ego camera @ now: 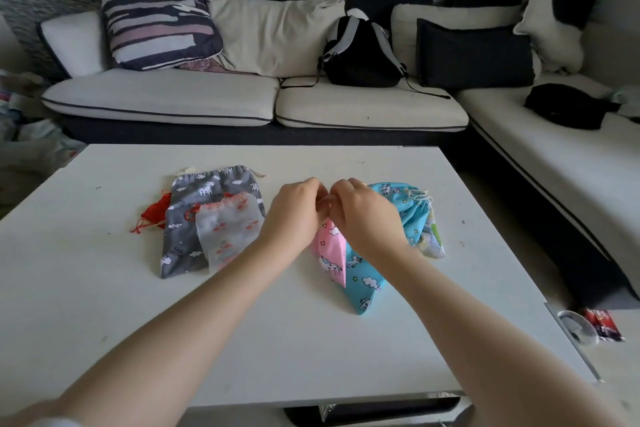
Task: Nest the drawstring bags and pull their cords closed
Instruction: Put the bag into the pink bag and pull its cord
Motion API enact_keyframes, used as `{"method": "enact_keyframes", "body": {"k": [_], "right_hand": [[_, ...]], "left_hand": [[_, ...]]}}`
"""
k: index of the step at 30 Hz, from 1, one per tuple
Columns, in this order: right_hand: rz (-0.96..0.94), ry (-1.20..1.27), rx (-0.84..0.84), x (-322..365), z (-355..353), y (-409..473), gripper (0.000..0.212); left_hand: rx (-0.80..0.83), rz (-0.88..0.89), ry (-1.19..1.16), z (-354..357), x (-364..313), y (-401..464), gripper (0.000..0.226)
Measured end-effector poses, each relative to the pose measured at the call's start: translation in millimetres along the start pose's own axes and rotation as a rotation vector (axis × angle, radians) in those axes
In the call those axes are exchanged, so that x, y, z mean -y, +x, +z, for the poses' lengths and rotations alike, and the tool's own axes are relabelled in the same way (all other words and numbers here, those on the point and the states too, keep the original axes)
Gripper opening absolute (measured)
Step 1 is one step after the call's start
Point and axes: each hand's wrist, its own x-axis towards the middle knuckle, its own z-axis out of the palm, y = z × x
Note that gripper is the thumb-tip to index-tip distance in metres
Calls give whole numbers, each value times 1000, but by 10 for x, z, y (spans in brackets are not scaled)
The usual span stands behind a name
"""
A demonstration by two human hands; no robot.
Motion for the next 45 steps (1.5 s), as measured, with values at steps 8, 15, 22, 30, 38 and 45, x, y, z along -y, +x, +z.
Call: {"method": "enact_keyframes", "body": {"k": [8,15,22,30,38,45], "right_hand": [[463,1291,449,-152,-211,28,23],[658,1488,408,-208,-121,23,19],[595,1451,416,-230,-139,-6,17],[616,1249,254,-174,-152,-55,18],[469,1082,282,-40,-28,-97,23],[330,1090,255,102,170,-137,34]], "left_hand": [[113,-1,-275,-72,135,41,3],[79,73,-377,-44,36,6,18],[-46,255,-140,-28,48,34,14],[112,232,406,64,156,17,16],[253,84,572,115,379,72,20],[332,-20,612,160,486,144,22]]}}
